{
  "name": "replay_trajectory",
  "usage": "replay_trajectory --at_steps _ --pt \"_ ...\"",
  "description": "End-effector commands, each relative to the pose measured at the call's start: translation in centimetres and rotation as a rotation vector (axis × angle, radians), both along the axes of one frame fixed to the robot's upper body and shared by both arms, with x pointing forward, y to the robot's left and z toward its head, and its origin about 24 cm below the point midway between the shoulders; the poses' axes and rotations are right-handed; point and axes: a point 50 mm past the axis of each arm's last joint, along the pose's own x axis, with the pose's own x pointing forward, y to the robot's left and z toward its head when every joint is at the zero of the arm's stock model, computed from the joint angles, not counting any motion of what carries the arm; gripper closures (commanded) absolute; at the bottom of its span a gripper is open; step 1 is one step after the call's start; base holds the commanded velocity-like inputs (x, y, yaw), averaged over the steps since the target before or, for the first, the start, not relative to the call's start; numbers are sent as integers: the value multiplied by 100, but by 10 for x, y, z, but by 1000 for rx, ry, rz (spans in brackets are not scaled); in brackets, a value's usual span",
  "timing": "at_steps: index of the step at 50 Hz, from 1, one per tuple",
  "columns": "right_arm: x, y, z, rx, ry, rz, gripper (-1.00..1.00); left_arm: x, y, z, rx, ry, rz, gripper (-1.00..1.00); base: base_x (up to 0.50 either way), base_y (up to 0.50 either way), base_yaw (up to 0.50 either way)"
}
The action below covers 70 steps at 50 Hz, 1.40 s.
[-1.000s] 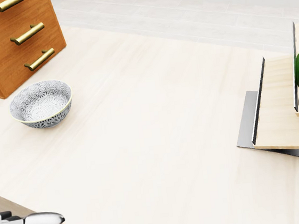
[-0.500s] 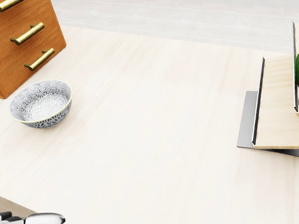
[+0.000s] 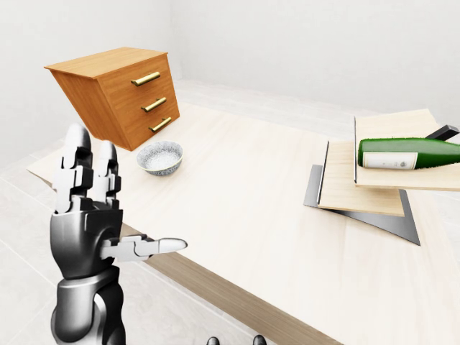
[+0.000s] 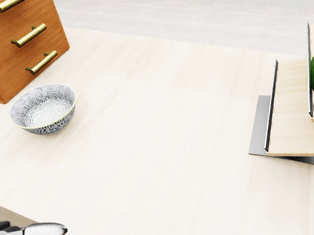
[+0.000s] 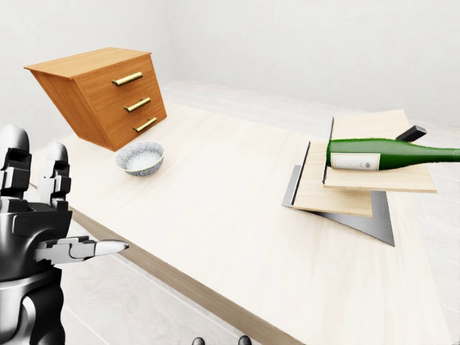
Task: Put the wine bottle on the wine rack.
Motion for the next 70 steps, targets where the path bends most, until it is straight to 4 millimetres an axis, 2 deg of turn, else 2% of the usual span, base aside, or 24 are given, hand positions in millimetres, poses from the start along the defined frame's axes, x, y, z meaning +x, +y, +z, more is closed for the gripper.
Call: replay_trajectory --at_steps 1,14,30,41,54,70 --pt "-21 -1 24 -45 -73 -41 -100 0 -1 3 2 -18 -5 -100 0 0 0" --pt "-38 2 47 -92 -152 -72 -100 -1 -3 7 6 -37 -10 -100 0 0 0" --pt "-57 26 97 -140 -355 -47 -100 -6 -4 13 13 -70 -12 -100 0 0 0" --pt "-61 54 129 -147 -479 49 -100 -4 -6 10 12 -53 -18 -100 0 0 0" --pt "-59 80 145 -140 -524 155 -100 -4 -6 8 13 -39 -20 -100 0 0 0" --pt "-73 125 176 -219 -628 379 -100 -6 -5 8 12 -42 -19 -100 0 0 0"
